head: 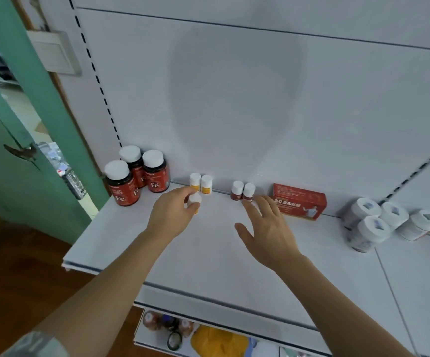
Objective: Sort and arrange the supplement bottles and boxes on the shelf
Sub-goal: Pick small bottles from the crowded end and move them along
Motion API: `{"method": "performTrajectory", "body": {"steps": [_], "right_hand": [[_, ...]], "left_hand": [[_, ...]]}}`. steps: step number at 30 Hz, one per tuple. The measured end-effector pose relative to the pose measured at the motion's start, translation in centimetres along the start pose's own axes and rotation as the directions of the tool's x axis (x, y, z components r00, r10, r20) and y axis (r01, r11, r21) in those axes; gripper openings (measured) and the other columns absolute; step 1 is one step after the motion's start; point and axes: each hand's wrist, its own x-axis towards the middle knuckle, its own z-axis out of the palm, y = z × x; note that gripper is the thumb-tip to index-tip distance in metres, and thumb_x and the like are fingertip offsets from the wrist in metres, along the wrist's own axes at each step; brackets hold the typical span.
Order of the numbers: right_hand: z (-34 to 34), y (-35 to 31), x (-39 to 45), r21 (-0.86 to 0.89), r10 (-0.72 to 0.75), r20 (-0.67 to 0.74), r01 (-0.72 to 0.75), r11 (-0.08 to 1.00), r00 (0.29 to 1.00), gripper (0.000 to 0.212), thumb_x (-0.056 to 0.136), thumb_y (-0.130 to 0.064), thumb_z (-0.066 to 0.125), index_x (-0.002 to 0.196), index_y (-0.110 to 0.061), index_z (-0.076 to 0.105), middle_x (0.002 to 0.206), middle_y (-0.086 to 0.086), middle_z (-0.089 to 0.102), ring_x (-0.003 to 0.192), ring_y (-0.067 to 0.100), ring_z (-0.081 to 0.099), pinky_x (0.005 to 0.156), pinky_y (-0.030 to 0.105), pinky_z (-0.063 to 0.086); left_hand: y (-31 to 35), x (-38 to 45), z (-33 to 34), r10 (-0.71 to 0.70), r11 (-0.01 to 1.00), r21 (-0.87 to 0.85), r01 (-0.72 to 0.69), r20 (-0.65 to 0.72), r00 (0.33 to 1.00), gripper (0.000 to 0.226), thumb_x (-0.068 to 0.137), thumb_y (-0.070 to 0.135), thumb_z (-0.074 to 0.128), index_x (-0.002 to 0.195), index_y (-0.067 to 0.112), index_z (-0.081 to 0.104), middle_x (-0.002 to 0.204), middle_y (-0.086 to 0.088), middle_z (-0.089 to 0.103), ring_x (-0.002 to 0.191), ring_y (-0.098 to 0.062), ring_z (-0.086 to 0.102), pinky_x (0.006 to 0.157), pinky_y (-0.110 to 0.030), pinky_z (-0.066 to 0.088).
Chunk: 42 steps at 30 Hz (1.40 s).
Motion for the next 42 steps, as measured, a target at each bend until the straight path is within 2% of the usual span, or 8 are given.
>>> {"method": "performTrajectory", "body": {"steps": [6, 11, 18, 23, 32, 37, 39, 42], "right_hand": [[1.4, -3.2, 0.9, -0.025, 0.064, 0.001, -0.064, 0.998, 0.998, 0.055, 0.096, -0.044, 0.052, 0.143, -0.016, 0.046, 0.151, 0.01, 0.041, 0.144, 0.031, 0.029, 0.113, 0.046, 0.038], [1.9, -4.2, 1.2, -0.021, 0.112, -0.008, -0.112, 0.994, 0.994, 0.054, 0.095, -0.043, 0.053, 0.142, -0.015, 0.048, 0.15, 0.009, 0.042, 0.143, 0.031, 0.031, 0.111, 0.046, 0.04], [2.0, -4.4, 2.0, -0.016, 0.179, -0.003, -0.179, 0.984, 0.984, 0.056, 0.095, -0.042, 0.054, 0.144, -0.017, 0.046, 0.151, 0.009, 0.04, 0.142, 0.03, 0.03, 0.112, 0.044, 0.039], [2.4, -4.8, 2.4, 0.006, 0.178, -0.018, -0.178, 0.984, 0.984, 0.055, 0.094, -0.041, 0.056, 0.143, -0.016, 0.048, 0.148, 0.008, 0.043, 0.141, 0.03, 0.033, 0.106, 0.044, 0.045], [2.6, -4.5, 2.5, 0.004, 0.202, 0.009, -0.202, 0.979, 0.979, 0.057, 0.094, -0.04, 0.056, 0.146, -0.019, 0.043, 0.151, 0.008, 0.039, 0.142, 0.03, 0.03, 0.109, 0.044, 0.041], [2.3, -4.6, 2.3, -0.01, 0.207, -0.009, -0.207, 0.978, 0.978, 0.058, 0.093, -0.038, 0.06, 0.144, -0.016, 0.046, 0.149, 0.012, 0.042, 0.14, 0.032, 0.033, 0.109, 0.045, 0.041], [2.1, -4.7, 2.2, -0.024, 0.218, -0.017, -0.218, 0.976, 0.976, 0.058, 0.093, -0.038, 0.06, 0.144, -0.015, 0.046, 0.149, 0.013, 0.042, 0.141, 0.033, 0.033, 0.111, 0.046, 0.04], [1.9, -4.7, 1.9, -0.054, 0.242, -0.009, -0.242, 0.969, 0.97, 0.059, 0.095, -0.041, 0.054, 0.146, -0.015, 0.043, 0.152, 0.013, 0.039, 0.144, 0.032, 0.028, 0.115, 0.045, 0.034]], "left_hand": [[-3.2, 3.3, 0.1, 0.04, 0.999, -0.02, -0.038, 0.063, 0.997, 0.018, 0.089, 0.028, 0.062, 0.106, 0.026, 0.067, 0.092, 0.006, 0.071, 0.088, -0.017, 0.064, 0.076, -0.039, 0.053], [-4.0, 5.0, 0.7, 0.115, 0.993, -0.024, -0.113, 0.07, 0.991, 0.018, 0.089, 0.022, 0.064, 0.104, 0.013, 0.066, 0.087, -0.005, 0.07, 0.085, -0.027, 0.064, 0.073, -0.043, 0.052], [-4.6, 6.3, 1.3, 0.156, 0.987, 0.017, -0.158, 0.067, 0.985, 0.021, 0.087, 0.017, 0.065, 0.108, 0.012, 0.064, 0.101, -0.01, 0.069, 0.09, -0.033, 0.064, 0.072, -0.04, 0.05], [-5.0, 6.6, 1.7, 0.18, 0.983, 0.01, -0.182, 0.071, 0.981, 0.022, 0.086, 0.014, 0.065, 0.108, 0.012, 0.062, 0.103, -0.01, 0.067, 0.09, -0.033, 0.064, 0.073, -0.042, 0.051], [-5.0, 6.9, 2.0, 0.182, 0.983, 0.015, -0.185, 0.099, 0.978, 0.025, 0.086, 0.015, 0.064, 0.111, 0.013, 0.06, 0.109, -0.009, 0.066, 0.094, -0.033, 0.062, 0.076, -0.043, 0.05], [-4.8, 6.6, 1.6, 0.176, 0.982, 0.047, -0.183, 0.123, 0.977, 0.038, 0.086, 0.02, 0.066, 0.123, 0.017, 0.055, 0.123, -0.007, 0.059, 0.104, -0.032, 0.06, 0.08, -0.042, 0.05], [-4.7, 6.3, 1.4, 0.191, 0.979, 0.054, -0.197, 0.1, 0.976, 0.043, 0.085, 0.022, 0.068, 0.125, 0.017, 0.054, 0.126, -0.006, 0.056, 0.108, -0.031, 0.059, 0.082, -0.041, 0.05], [-4.3, 5.8, 1.1, 0.293, 0.954, 0.069, -0.293, 0.017, 0.956, 0.041, 0.081, 0.019, 0.072, 0.119, 0.014, 0.057, 0.121, -0.006, 0.057, 0.107, -0.031, 0.058, 0.082, -0.04, 0.051]]}}
